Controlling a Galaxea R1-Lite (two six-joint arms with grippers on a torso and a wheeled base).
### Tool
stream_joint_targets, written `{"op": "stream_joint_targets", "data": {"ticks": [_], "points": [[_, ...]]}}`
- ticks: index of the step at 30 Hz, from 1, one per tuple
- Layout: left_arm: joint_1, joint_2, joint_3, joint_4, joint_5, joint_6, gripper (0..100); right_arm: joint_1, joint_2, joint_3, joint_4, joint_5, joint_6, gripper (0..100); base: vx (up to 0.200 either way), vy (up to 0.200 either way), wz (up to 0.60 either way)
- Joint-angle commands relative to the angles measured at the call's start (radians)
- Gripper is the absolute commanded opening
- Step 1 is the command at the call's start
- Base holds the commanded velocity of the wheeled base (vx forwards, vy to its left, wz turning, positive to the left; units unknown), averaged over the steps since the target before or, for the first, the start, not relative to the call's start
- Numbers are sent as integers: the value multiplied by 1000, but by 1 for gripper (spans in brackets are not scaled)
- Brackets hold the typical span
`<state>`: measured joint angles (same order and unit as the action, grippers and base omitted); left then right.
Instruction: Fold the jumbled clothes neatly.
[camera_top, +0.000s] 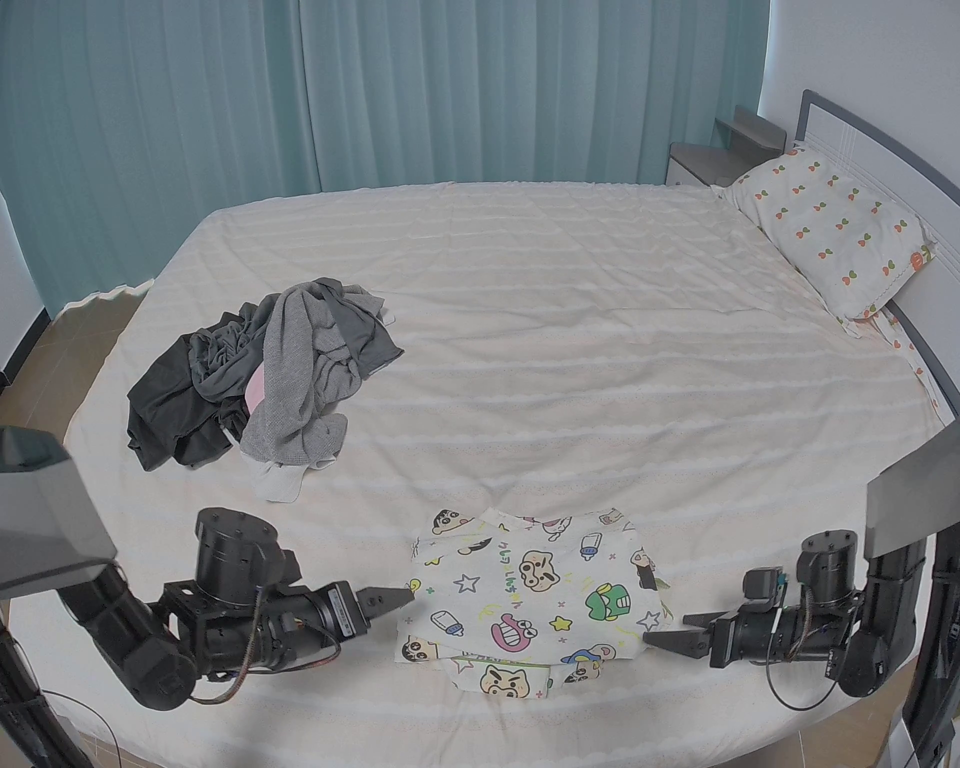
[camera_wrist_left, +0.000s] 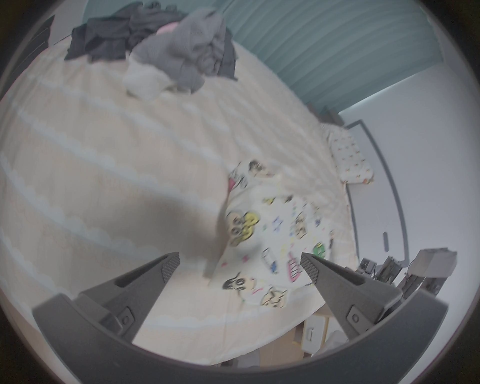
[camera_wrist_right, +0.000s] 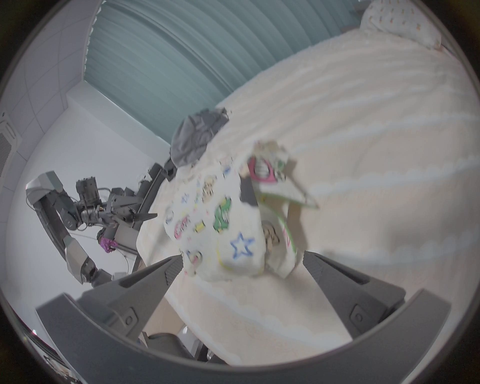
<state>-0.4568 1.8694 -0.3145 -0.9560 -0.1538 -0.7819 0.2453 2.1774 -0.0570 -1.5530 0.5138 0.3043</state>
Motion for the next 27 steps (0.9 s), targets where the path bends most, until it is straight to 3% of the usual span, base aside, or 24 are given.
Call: {"op": "stream_joint_targets", "data": {"ticks": [1, 5, 6, 12, 15, 18, 19, 20, 22, 23, 25, 27], "points": [[36, -424, 25, 51, 131, 32, 100, -89, -449, 48, -9, -95, 47, 100, 0, 0, 0], [27, -613, 6, 171, 284, 178, 100, -139, -668, 31, -9, -106, 45, 100, 0, 0, 0], [26, -622, 6, 177, 289, 181, 100, -141, -677, 31, -9, -106, 45, 100, 0, 0, 0], [-34, -1062, -86, 605, 473, 309, 100, -230, -1050, 57, 126, -101, 35, 100, 0, 0, 0], [13, -1259, -124, 746, 499, 395, 100, -258, -1279, 13, 335, -83, 35, 100, 0, 0, 0], [182, -1374, -127, 795, 504, 440, 100, -259, -1493, -66, 628, -78, 33, 100, 0, 0, 0], [182, -1374, -127, 795, 504, 440, 100, -259, -1493, -66, 628, -78, 33, 100, 0, 0, 0], [276, -1455, -129, 836, 501, 484, 100, -250, -1628, -135, 870, -66, 33, 100, 0, 0, 0], [314, -1513, -127, 872, 501, 515, 100, -247, -1716, -185, 1070, -47, 32, 100, 0, 0, 0], [331, -1564, -129, 902, 501, 544, 100, -245, -1792, -230, 1249, -24, 30, 100, 0, 0, 0], [360, -1624, -127, 947, 504, 566, 100, -244, -1878, -259, 1430, 5, 22, 100, 0, 0, 0], [458, -1702, -130, 991, 502, 609, 100, -244, -1943, -253, 1507, 9, -11, 100, 0, 0, 0]]}}
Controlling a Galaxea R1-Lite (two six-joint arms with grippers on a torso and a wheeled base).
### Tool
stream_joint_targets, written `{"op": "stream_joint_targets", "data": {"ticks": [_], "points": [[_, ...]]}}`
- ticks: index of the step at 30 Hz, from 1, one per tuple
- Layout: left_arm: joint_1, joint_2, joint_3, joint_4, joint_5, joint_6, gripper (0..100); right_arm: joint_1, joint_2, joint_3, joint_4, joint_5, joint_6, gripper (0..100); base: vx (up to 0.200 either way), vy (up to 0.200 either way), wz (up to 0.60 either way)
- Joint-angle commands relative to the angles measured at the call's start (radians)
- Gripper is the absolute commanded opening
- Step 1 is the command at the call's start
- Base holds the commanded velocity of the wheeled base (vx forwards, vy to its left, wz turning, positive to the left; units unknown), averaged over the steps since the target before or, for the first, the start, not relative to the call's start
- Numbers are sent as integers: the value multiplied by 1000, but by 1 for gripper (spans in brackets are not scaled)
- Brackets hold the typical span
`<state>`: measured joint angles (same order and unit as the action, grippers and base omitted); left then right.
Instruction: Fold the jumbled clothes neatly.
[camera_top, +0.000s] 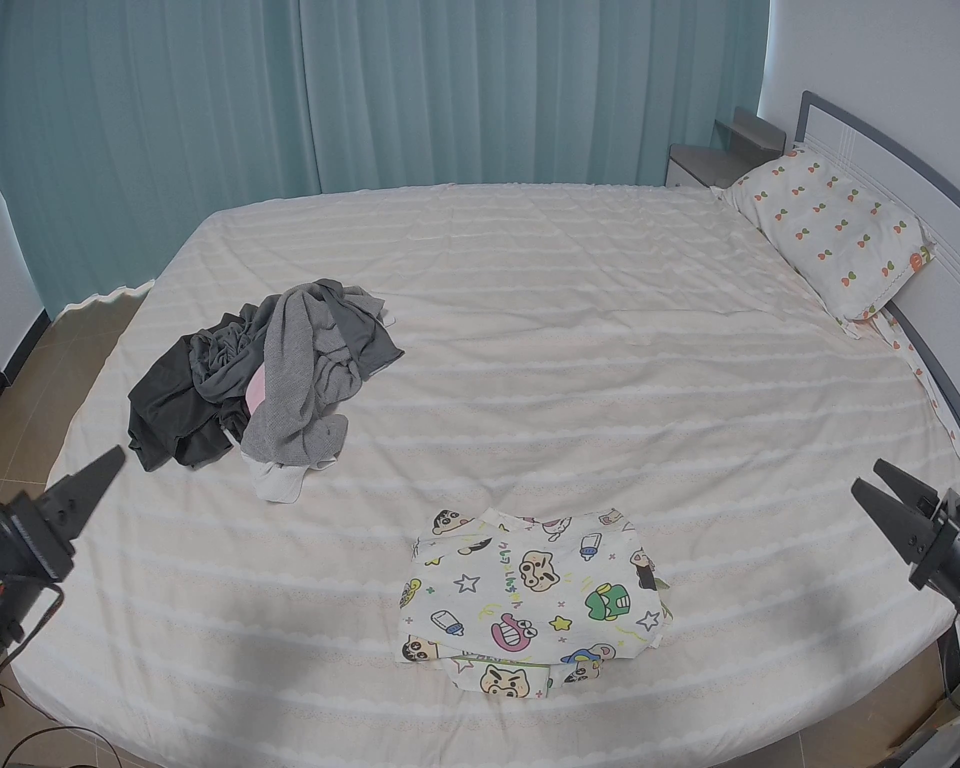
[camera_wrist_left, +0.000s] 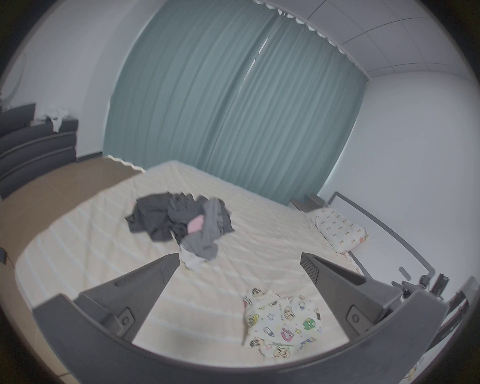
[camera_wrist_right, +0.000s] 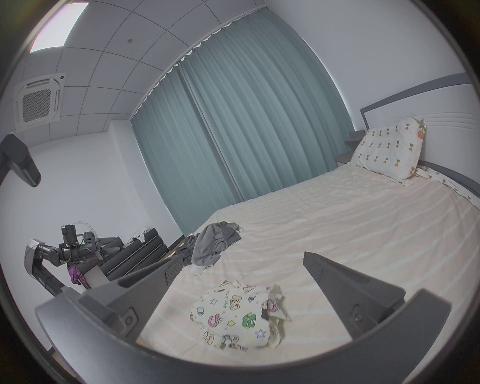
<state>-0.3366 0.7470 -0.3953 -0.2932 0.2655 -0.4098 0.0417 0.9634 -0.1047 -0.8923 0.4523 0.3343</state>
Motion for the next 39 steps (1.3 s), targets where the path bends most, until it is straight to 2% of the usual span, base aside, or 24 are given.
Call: {"op": "stream_joint_targets", "data": {"ticks": [1, 2, 3, 4, 8, 10, 11, 12, 13, 15, 18, 20, 21, 23, 25, 26, 27, 29, 30, 31, 35, 39], "points": [[392, -609, -50, 348, 81, 269, 100, -40, -758, -201, 868, 71, -67, 100, 0, 0, 0], [446, -643, -45, 379, 73, 302, 100, -40, -792, -187, 882, 71, -101, 100, 0, 0, 0], [455, -650, -42, 401, 69, 313, 100, -42, -810, -176, 886, 71, -119, 100, 0, 0, 0], [455, -650, -40, 402, 67, 315, 100, -42, -813, -173, 886, 71, -123, 100, 0, 0, 0], [452, -649, 10, 417, -54, 282, 100, -42, -927, -78, 886, 71, -247, 100, 0, 0, 0], [452, -649, 49, 411, -60, 287, 100, -45, -950, -59, 886, 71, -274, 100, 0, 0, 0], [452, -649, 110, 398, -66, 295, 100, -42, -963, -21, 871, 57, -336, 100, 0, 0, 0], [452, -649, 110, 398, -66, 295, 100, -42, -963, -21, 871, 57, -336, 100, 0, 0, 0], [452, -649, 144, 371, -74, 293, 100, -42, -963, 2, 863, 31, -365, 100, 0, 0, 0], [452, -650, 254, 189, -120, 299, 100, -42, -963, 95, 846, -96, -396, 100, 0, 0, 0], [452, -649, 389, -73, -200, 384, 100, -40, -963, 105, 826, -164, -399, 100, 0, 0, 0], [452, -649, 389, -73, -200, 384, 100, -40, -963, 105, 826, -164, -399, 100, 0, 0, 0], [452, -650, 394, 12, -285, 450, 100, -42, -963, 105, 829, -202, -380, 100, 0, 0, 0], [452, -649, 395, 69, -289, 454, 100, -42, -963, 95, 849, -285, -383, 100, 0, 0, 0], [452, -649, 395, 180, -290, 444, 100, -42, -963, 85, 903, -379, -386, 100, 0, 0, 0], [452, -647, 395, 236, -293, 434, 100, -40, -962, 86, 926, -405, -385, 100, 0, 0, 0], [452, -647, 389, 261, -301, 421, 100, -42, -963, 86, 929, -411, -385, 100, 0, 0, 0], [447, -649, 386, 259, -373, 375, 100, -42, -963, 86, 931, -409, -383, 100, 0, 0, 0], [447, -649, 386, 258, -387, 373, 100, -42, -962, 86, 931, -409, -383, 100, 0, 0, 0], [447, -647, 386, 256, -434, 379, 100, -42, -963, 86, 931, -409, -383, 100, 0, 0, 0], [447, -649, 388, 255, -451, 394, 100, -42, -963, 89, 928, -408, -376, 100, 0, 0, 0], [449, -647, 385, 261, -459, 401, 100, -42, -963, 92, 926, -420, -328, 100, 0, 0, 0]]}}
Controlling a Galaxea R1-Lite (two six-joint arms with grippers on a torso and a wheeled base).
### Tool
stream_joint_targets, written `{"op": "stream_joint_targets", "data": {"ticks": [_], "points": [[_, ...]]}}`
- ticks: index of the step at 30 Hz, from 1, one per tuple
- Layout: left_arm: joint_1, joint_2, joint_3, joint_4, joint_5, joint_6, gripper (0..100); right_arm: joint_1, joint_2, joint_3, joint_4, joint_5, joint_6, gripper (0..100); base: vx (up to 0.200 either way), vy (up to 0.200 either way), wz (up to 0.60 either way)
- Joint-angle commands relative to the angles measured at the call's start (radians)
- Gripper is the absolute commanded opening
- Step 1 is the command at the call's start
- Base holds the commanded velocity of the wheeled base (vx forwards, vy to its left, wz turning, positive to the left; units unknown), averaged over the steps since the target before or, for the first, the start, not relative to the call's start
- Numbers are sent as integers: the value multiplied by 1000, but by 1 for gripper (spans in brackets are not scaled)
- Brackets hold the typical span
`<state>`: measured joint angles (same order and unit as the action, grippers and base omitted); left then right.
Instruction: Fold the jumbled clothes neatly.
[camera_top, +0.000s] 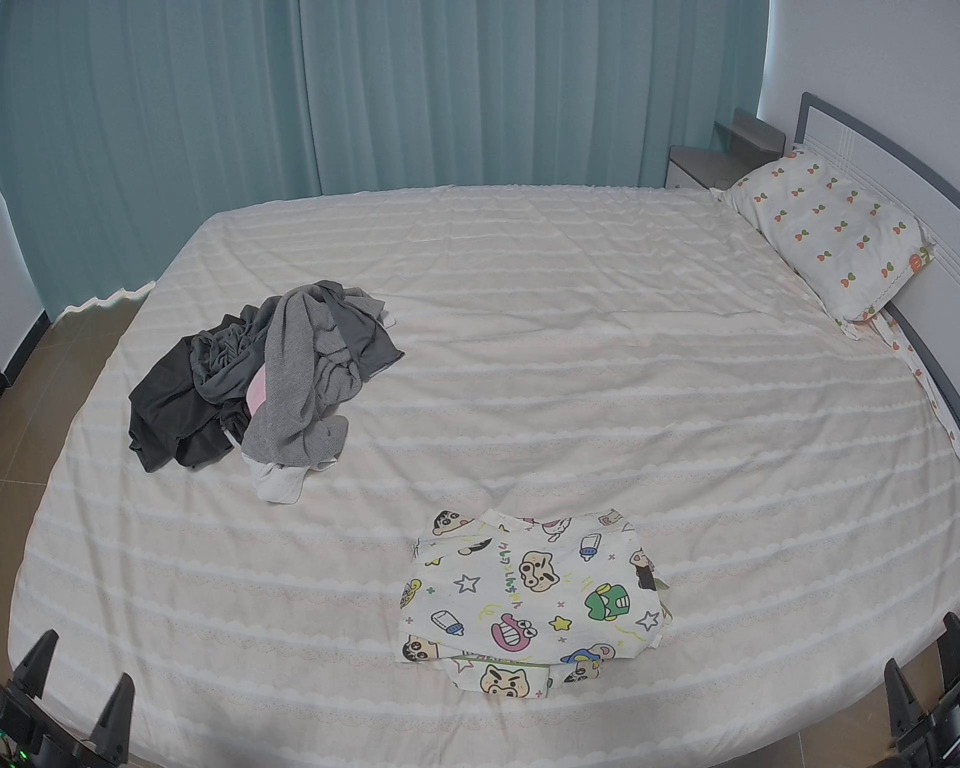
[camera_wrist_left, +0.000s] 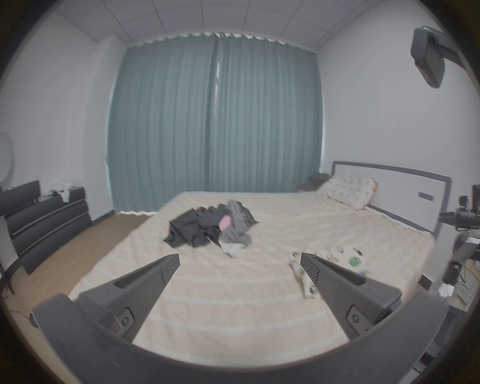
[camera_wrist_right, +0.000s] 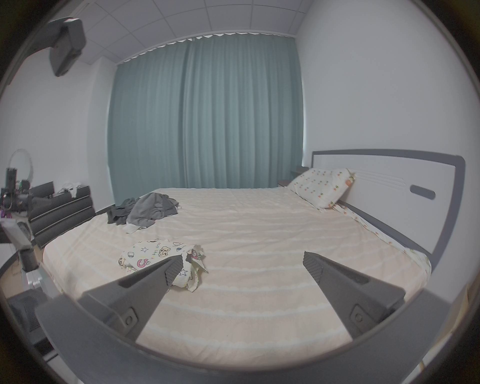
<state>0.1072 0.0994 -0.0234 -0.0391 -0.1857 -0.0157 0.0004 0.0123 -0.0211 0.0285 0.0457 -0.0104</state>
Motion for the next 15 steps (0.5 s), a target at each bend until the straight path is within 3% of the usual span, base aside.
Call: {"op": "stream_joint_targets", "data": {"ticks": [1, 6, 7, 8, 11, 15], "points": [[3, 0, 13, 7, -9, 7, 100, 0, -12, 9, 4, -14, 17, 100, 0, 0, 0], [12, -4, 16, 2, 40, -23, 100, 0, -12, 10, -2, -15, 17, 100, 0, 0, 0], [15, -6, 22, -4, 216, 26, 100, 0, -12, 12, -4, -14, 15, 100, 0, 0, 0], [15, -4, 22, -4, 253, 31, 100, 0, -12, 12, -6, -14, 13, 100, 0, 0, 0], [6, -1, 20, 38, 172, 5, 100, 0, -12, 12, -6, -14, 13, 100, 0, 0, 0], [-93, -49, 20, 42, 160, 16, 100, 0, -12, 12, -7, -14, 13, 100, 0, 0, 0]]}}
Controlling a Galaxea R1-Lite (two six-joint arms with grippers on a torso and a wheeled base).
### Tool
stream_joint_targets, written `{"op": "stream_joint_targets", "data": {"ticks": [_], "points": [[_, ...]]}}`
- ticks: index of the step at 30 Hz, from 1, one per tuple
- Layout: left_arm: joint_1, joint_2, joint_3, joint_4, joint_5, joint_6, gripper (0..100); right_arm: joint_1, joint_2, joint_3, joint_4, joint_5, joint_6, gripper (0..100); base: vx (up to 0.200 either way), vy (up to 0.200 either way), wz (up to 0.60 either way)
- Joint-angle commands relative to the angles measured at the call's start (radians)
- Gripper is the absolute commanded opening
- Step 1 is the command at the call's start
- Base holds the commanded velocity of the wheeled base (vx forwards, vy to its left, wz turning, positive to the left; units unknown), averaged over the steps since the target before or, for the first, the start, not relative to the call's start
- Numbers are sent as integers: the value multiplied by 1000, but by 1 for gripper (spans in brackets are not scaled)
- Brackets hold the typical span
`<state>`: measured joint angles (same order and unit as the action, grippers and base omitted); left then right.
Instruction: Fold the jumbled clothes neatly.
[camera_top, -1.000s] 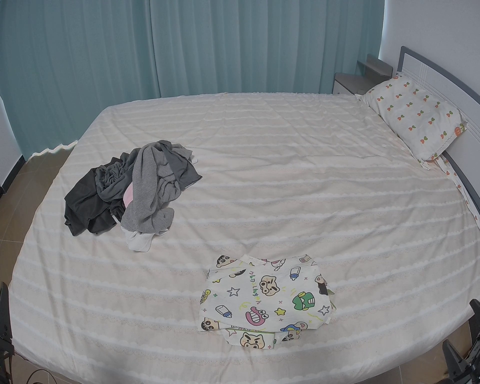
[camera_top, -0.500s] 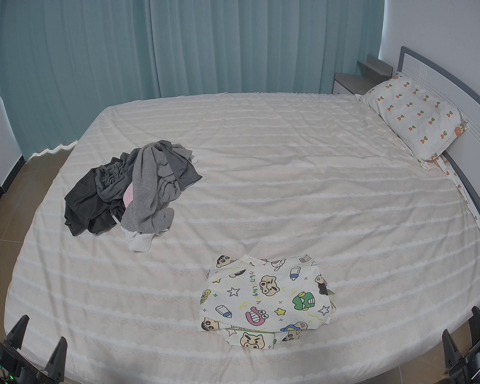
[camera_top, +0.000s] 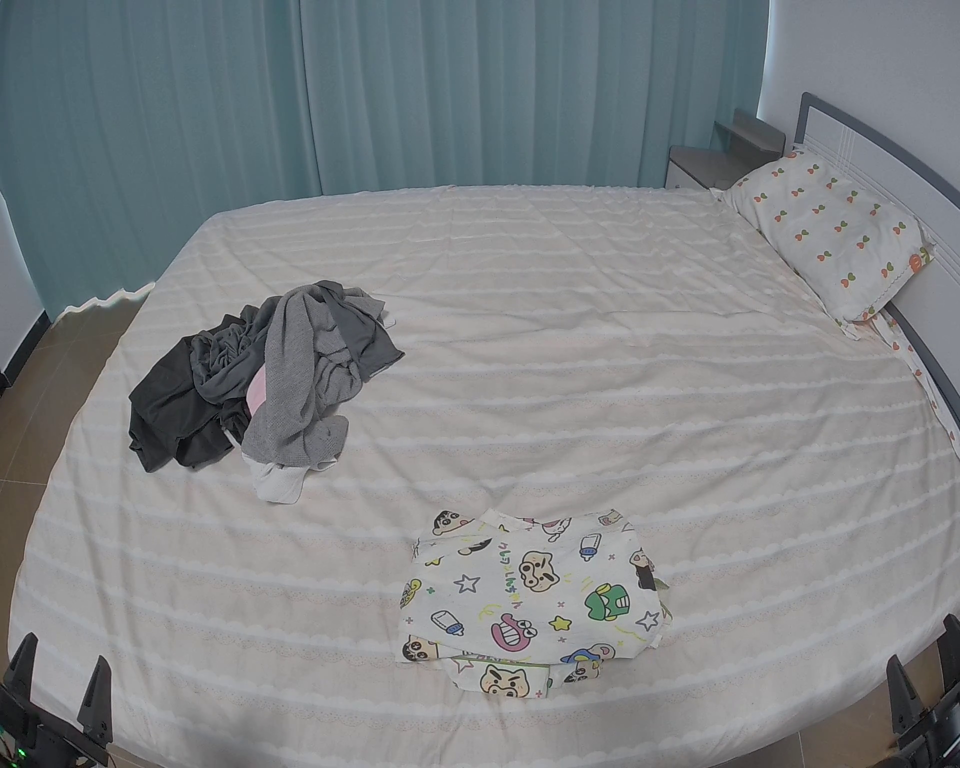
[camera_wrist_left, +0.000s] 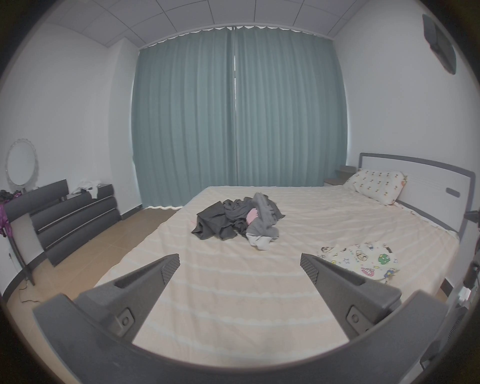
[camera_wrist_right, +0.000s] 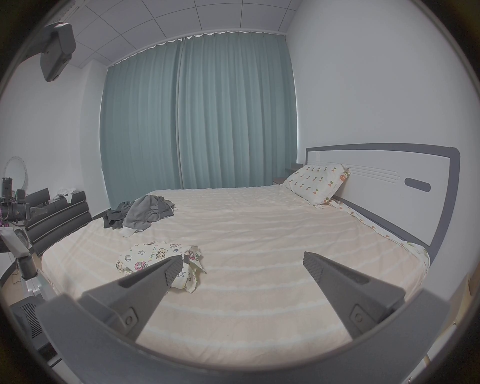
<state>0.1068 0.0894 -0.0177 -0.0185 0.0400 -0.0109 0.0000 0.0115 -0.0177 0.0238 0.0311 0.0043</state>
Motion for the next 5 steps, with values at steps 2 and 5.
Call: {"op": "stream_joint_targets", "data": {"ticks": [2, 5], "points": [[-108, -88, 15, 25, -69, 12, 100, 0, -11, 8, -1, 1, 0, 100, 0, 0, 0], [-110, -89, 15, 23, -63, 6, 100, 0, -11, 8, -1, 1, -1, 100, 0, 0, 0]]}}
